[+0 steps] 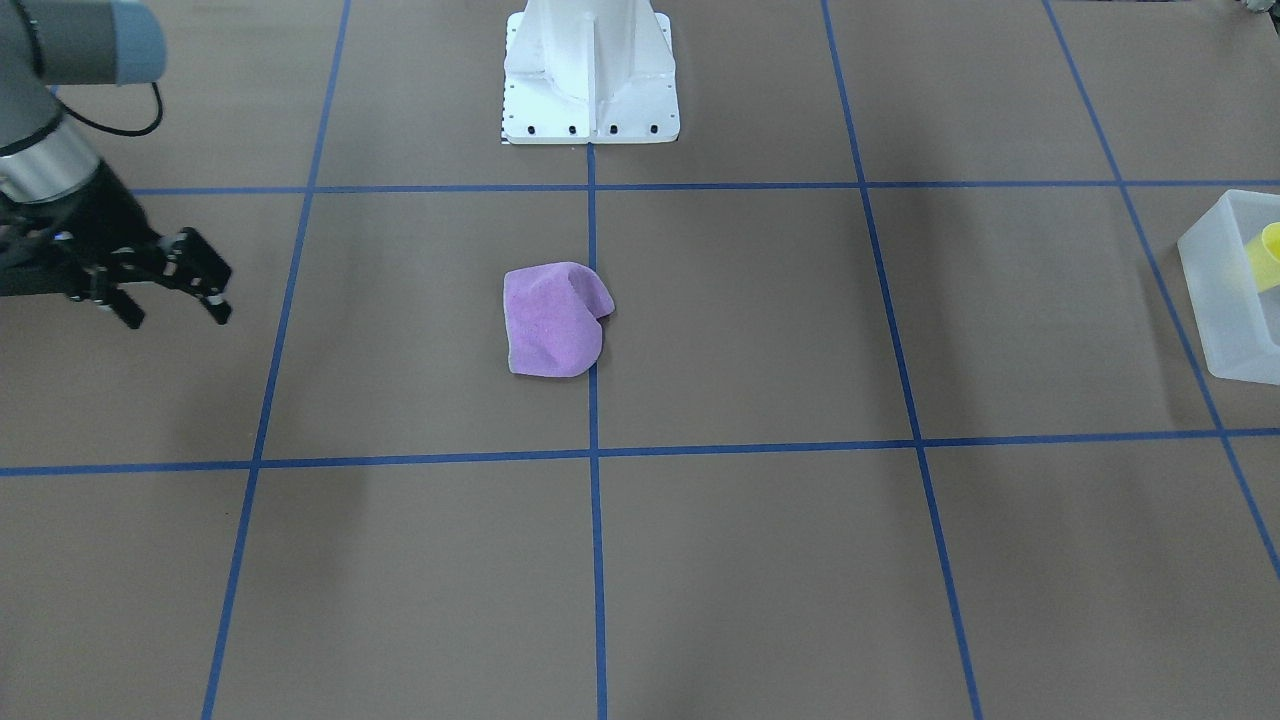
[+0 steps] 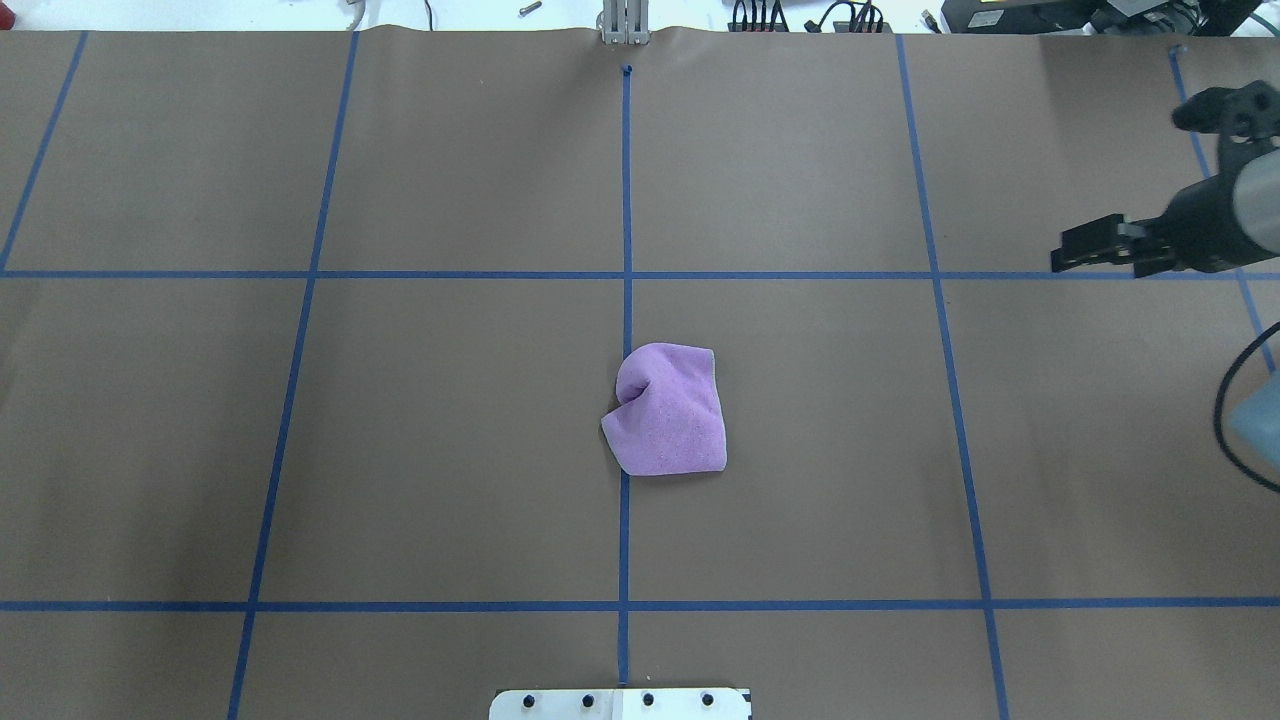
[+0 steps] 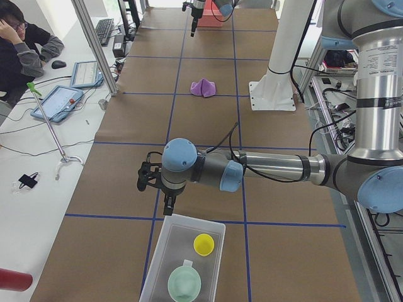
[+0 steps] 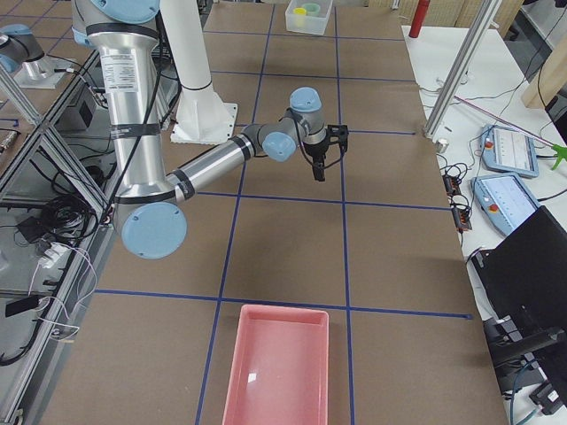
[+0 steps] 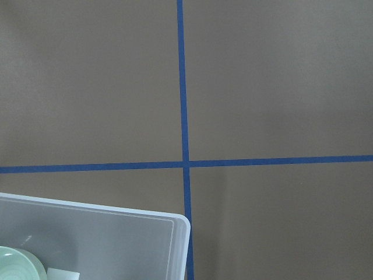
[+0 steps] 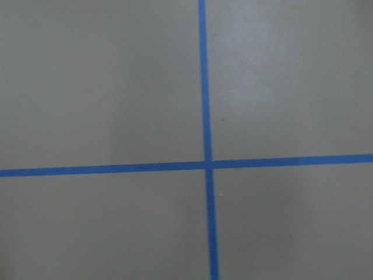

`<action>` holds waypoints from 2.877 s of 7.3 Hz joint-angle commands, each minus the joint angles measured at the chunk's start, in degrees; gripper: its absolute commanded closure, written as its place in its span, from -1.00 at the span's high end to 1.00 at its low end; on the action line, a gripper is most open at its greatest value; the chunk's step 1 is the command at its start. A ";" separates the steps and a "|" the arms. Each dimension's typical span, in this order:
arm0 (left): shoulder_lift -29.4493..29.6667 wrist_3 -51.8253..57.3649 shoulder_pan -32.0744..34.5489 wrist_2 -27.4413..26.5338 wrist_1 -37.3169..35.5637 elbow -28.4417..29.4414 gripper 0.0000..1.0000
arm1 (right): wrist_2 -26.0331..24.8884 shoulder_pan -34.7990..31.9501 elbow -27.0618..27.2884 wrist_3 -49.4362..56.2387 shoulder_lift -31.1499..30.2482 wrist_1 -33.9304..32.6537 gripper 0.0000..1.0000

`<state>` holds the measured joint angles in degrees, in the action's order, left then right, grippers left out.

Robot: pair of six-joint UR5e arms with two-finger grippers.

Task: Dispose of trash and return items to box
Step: 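Move the right gripper down onto the purple cloth, then close the right gripper on the purple cloth and lift it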

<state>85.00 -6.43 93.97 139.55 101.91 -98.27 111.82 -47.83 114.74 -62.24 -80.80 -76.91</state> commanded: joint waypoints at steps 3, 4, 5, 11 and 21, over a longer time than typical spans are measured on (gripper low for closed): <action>-2.82 0.45 -0.02 -0.06 0.22 -1.75 0.97 | -15.22 21.53 0.58 -13.78 20.32 -20.83 1.00; -3.17 0.54 -0.02 -0.06 0.22 -2.10 0.97 | -17.40 23.21 -1.60 -13.78 23.29 -20.91 1.00; -3.78 0.54 -0.02 0.02 0.31 -2.19 0.97 | -18.64 24.44 -6.85 -14.48 27.33 -20.91 1.00; -4.32 0.63 -0.02 0.02 0.31 -2.45 0.97 | -27.34 28.32 -12.52 -13.43 30.70 -20.74 -1.00; -4.23 0.54 -0.19 -0.06 0.13 -2.36 0.97 | -22.05 21.16 -0.96 -5.74 31.34 -31.16 -1.00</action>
<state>80.77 -5.89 93.84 139.61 102.18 -100.67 85.56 -22.91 108.73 -72.51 -48.30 -103.38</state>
